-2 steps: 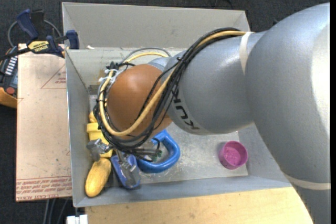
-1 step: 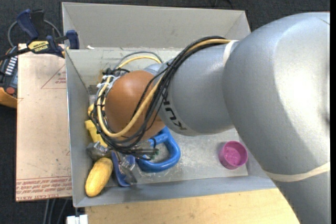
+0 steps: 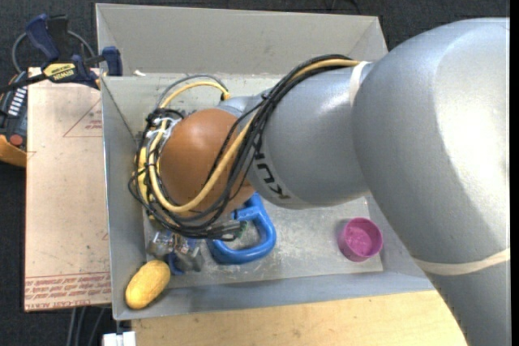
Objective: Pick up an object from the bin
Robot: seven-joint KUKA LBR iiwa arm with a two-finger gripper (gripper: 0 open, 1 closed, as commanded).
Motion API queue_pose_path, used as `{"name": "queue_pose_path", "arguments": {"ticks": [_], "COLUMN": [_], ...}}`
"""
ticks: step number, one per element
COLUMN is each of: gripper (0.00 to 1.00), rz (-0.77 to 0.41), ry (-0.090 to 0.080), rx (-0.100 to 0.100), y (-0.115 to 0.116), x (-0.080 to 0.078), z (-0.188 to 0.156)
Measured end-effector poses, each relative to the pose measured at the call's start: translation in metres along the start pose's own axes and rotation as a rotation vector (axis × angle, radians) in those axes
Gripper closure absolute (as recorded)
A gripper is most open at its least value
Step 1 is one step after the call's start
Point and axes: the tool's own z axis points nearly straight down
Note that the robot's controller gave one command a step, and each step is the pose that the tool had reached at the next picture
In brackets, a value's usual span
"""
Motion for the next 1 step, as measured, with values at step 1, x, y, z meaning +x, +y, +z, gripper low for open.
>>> {"name": "queue_pose_path", "arguments": {"ticks": [1], "gripper": [1.00], "rz": [0.000], "ry": [0.000], "rx": [0.000], "y": [0.0000], "x": [0.0000], "z": [0.0000]}}
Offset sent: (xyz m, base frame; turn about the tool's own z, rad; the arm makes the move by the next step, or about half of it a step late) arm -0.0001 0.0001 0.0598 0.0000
